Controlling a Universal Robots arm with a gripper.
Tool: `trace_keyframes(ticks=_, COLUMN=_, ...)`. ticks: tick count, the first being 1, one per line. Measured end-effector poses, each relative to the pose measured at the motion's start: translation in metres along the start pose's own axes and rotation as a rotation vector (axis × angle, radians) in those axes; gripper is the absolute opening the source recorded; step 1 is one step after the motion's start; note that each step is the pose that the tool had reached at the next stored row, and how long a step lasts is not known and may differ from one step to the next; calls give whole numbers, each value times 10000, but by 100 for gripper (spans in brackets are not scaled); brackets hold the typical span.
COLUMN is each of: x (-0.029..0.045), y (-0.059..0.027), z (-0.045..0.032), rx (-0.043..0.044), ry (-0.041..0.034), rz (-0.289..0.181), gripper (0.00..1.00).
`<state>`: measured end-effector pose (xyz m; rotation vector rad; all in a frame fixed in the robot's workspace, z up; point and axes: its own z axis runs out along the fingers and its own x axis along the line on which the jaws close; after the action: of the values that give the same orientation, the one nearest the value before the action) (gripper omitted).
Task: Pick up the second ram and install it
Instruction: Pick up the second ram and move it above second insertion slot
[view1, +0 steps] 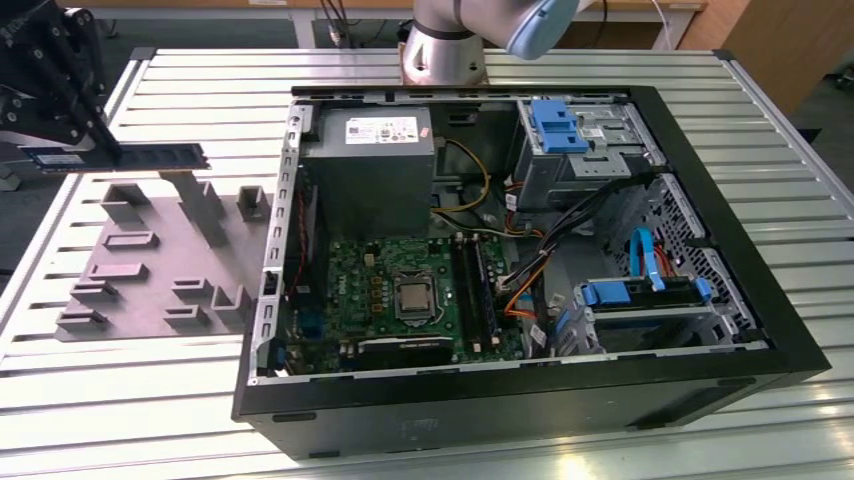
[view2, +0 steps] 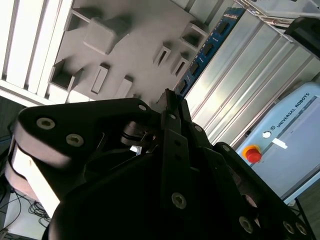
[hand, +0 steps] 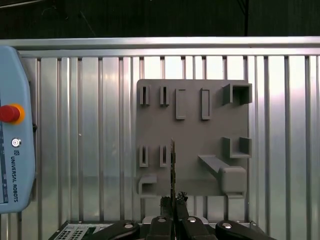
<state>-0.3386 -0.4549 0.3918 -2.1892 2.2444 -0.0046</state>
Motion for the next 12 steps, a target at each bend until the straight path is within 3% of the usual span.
trace_keyframes(ticks=12, x=-4, y=-150, z=1, rx=0, ry=0, rz=0, gripper=14)
